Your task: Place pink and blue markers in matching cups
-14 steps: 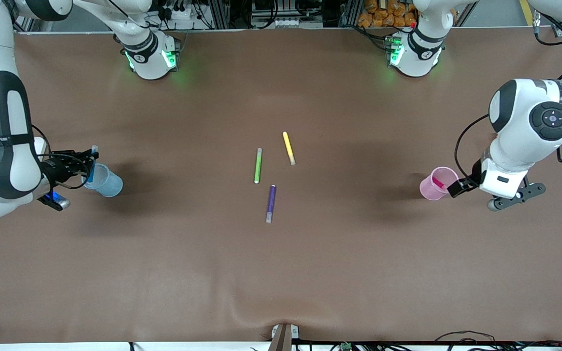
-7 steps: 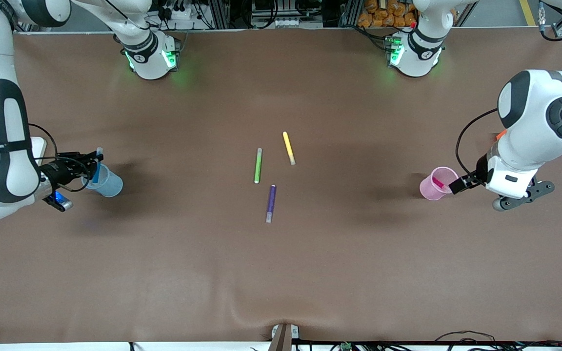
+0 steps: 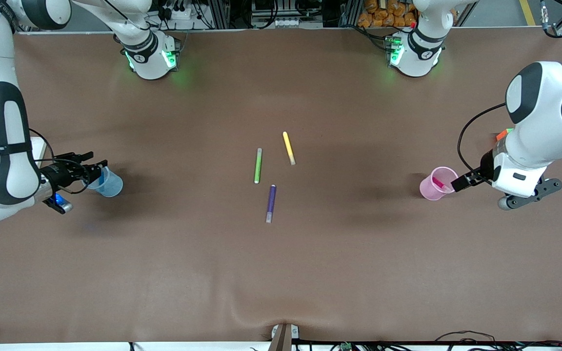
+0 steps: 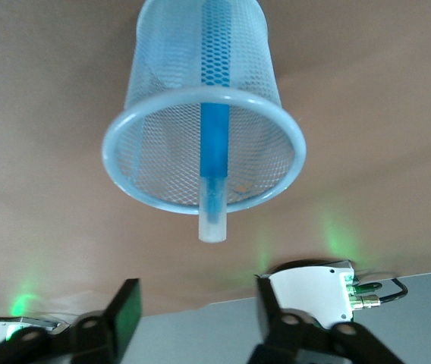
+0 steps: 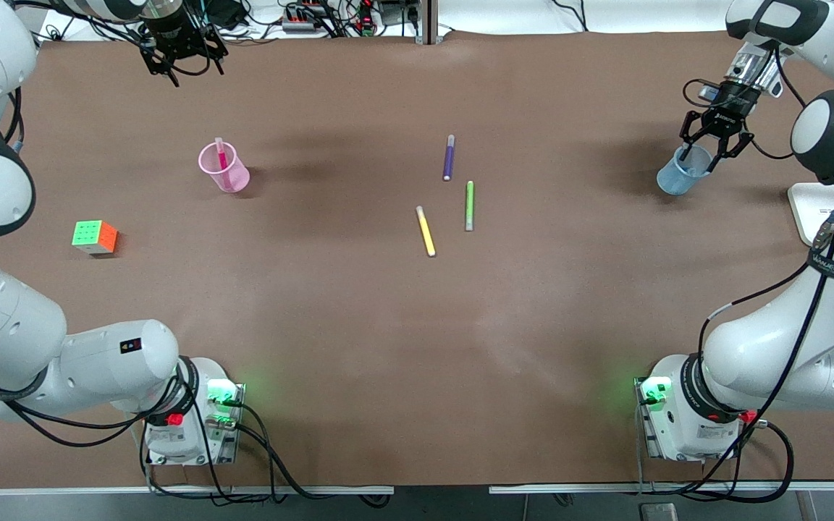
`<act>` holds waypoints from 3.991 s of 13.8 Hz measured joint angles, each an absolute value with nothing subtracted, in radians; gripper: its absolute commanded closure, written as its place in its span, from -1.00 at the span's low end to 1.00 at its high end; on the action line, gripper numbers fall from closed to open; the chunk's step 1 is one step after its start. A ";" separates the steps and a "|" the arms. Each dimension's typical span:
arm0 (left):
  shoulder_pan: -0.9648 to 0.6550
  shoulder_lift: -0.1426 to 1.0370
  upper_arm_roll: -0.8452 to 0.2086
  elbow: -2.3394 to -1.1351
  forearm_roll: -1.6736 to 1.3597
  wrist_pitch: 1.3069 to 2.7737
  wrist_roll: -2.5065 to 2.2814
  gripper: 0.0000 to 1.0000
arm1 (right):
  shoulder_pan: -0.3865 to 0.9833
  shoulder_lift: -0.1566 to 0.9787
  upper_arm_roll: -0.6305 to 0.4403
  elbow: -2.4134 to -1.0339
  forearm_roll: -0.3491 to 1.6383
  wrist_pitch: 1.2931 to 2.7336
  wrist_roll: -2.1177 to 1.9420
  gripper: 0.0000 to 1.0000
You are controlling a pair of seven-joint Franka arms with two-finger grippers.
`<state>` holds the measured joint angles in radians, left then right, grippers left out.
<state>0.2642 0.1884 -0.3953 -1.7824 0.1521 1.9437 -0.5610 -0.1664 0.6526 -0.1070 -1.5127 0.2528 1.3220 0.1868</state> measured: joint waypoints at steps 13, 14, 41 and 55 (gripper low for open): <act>0.266 0.183 -0.397 -1.604 0.075 1.713 -0.560 -1.00 | -0.088 0.550 -0.086 -0.998 0.221 1.152 0.180 -1.00; 0.265 0.183 -0.398 -1.595 0.074 1.699 -0.560 -1.00 | -0.081 0.518 -0.086 -0.992 0.210 1.148 0.162 -1.00; 0.153 0.068 -0.244 -1.497 0.092 1.590 -0.219 -1.00 | -0.018 -0.167 -0.065 -1.656 -0.007 1.474 -0.162 -1.00; -0.064 -0.149 -0.029 -1.659 0.046 1.507 -0.240 -1.00 | -0.024 -0.044 -0.071 -1.511 -0.020 1.434 -0.163 -1.00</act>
